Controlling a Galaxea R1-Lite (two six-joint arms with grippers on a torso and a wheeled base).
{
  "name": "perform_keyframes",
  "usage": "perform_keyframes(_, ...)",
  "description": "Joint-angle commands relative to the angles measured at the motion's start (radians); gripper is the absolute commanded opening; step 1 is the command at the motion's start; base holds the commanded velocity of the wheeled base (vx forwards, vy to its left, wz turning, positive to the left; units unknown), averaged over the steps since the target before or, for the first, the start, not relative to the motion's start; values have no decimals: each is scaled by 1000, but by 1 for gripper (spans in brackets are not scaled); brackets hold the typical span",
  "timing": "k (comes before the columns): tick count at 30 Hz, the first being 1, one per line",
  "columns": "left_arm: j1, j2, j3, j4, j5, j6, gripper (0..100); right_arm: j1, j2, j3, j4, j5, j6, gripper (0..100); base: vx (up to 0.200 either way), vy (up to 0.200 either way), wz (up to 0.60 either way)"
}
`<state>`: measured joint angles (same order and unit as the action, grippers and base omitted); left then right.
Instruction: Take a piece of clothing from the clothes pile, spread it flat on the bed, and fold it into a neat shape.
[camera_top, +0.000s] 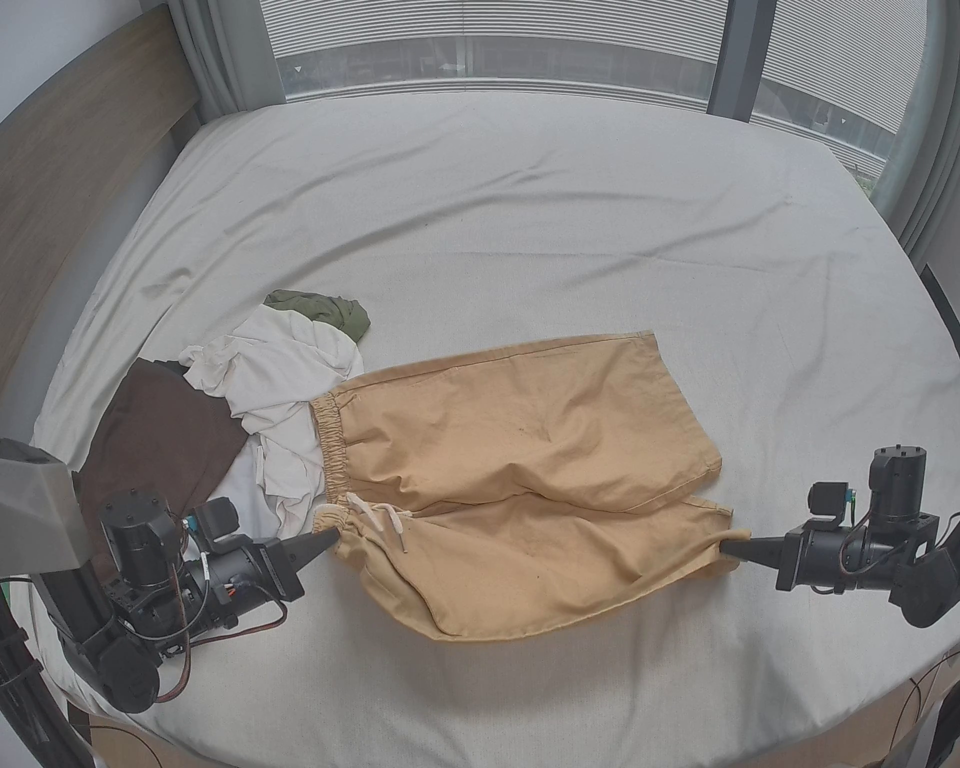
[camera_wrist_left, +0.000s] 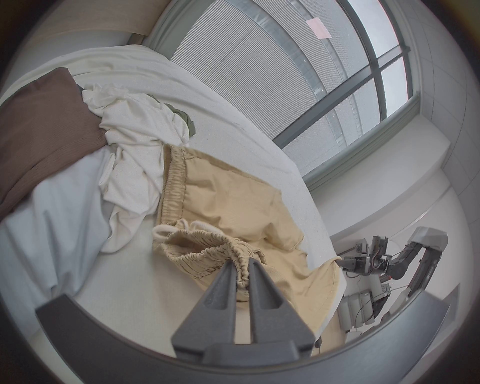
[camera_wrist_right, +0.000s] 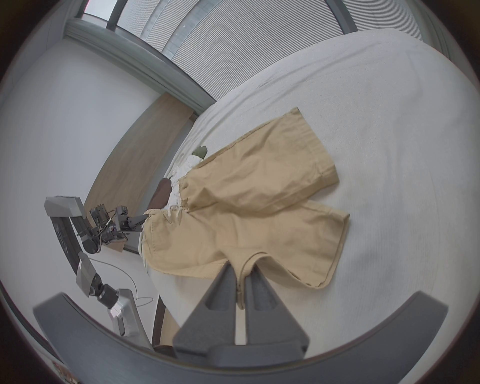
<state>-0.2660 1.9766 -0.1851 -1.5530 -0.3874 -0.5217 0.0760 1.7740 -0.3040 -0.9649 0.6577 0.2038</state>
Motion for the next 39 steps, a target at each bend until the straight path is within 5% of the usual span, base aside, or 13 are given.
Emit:
perform_keyframes(1, -1, -8, -33, -1, -1, -18, 0, -15, 1, -24, -31, 0, 17, 0, 0, 0, 0)
perform_keyframes(13, 45, -32, -71, 2, 2, -41, 0, -16, 56, -61, -218, -4, 131, 0, 0, 0, 0)
perform_keyframes(18, 54, -33, -85, 2, 10, -41, 0, -8, 67, -102, -219, -56, 161, 0, 0, 0, 0)
perform_keyframes(39, 70, -45, -131, 2, 35, -93, 0, 4, 85, -334, -130, -62, 212, 0, 0, 0, 0)
